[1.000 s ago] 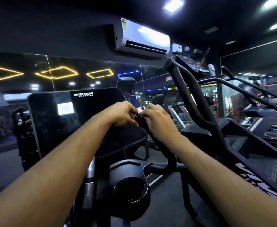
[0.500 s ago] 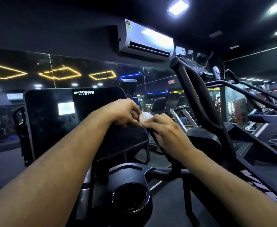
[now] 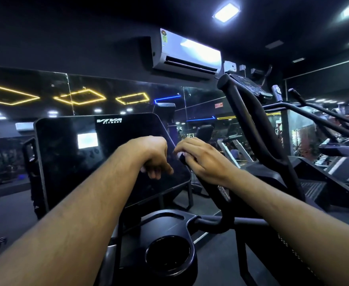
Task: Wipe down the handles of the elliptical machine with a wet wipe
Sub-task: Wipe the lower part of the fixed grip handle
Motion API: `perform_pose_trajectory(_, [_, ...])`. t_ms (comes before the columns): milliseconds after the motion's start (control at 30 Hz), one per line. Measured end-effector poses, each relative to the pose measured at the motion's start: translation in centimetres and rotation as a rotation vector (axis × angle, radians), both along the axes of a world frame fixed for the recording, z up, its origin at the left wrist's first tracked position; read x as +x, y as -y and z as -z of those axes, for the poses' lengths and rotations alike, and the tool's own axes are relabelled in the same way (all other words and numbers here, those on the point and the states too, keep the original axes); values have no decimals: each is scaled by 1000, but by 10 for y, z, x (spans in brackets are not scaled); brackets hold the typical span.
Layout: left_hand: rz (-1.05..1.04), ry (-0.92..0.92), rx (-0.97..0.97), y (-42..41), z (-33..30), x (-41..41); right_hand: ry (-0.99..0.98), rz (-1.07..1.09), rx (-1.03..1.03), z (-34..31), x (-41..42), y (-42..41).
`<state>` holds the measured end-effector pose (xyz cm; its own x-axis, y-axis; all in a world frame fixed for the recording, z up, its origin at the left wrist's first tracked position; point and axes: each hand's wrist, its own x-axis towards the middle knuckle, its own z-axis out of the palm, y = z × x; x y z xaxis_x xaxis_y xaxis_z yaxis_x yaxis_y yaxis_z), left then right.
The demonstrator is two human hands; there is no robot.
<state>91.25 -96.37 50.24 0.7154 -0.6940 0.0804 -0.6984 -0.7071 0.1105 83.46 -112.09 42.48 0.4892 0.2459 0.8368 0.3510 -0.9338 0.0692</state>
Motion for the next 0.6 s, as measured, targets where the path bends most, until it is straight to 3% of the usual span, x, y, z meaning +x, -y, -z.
perform_pose_trajectory(100, [-13, 30, -8, -2, 0, -2, -74, 54, 104, -9, 12, -5])
perform_pose_trajectory(200, [-11, 64, -46, -3, 0, -1, 36, 128, 278, 0, 24, -10])
perform_pose_trajectory(400, [-11, 77, -98, -2, 0, 0, 359, 71, -116, 15, 31, -3])
perform_pose_trajectory(600, [-7, 100, -128, -2, 1, 2, 387, 21, -272, 28, 31, 6])
